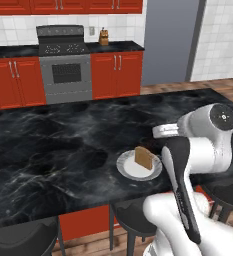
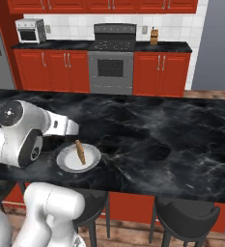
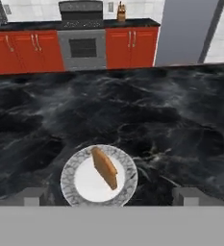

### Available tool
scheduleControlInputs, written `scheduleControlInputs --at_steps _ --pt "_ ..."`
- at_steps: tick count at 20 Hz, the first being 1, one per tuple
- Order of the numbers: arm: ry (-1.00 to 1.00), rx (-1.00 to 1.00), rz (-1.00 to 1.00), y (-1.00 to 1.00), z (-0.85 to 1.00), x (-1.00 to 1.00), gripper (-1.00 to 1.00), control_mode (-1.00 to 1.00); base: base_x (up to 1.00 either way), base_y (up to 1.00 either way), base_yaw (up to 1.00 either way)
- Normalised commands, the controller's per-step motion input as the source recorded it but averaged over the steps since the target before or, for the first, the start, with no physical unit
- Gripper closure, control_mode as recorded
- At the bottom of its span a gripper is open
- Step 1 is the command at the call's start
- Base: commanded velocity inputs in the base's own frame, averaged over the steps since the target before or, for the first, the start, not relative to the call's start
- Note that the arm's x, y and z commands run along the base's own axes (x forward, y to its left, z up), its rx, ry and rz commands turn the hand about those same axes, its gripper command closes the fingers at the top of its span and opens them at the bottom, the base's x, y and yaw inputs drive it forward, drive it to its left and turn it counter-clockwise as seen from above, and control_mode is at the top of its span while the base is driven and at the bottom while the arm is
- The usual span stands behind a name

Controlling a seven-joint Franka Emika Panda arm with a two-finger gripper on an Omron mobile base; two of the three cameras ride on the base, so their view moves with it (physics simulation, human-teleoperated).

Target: Start the toaster. Once the lever pops up, take the bread to the plate on the dining counter.

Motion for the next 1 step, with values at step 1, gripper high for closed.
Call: scheduleControlInputs --at_steps 1 --pt "0.00 0.00 -0.09 0.00 0.32 -0.71 -1.00 -1.00 0.00 0.00 0.00"
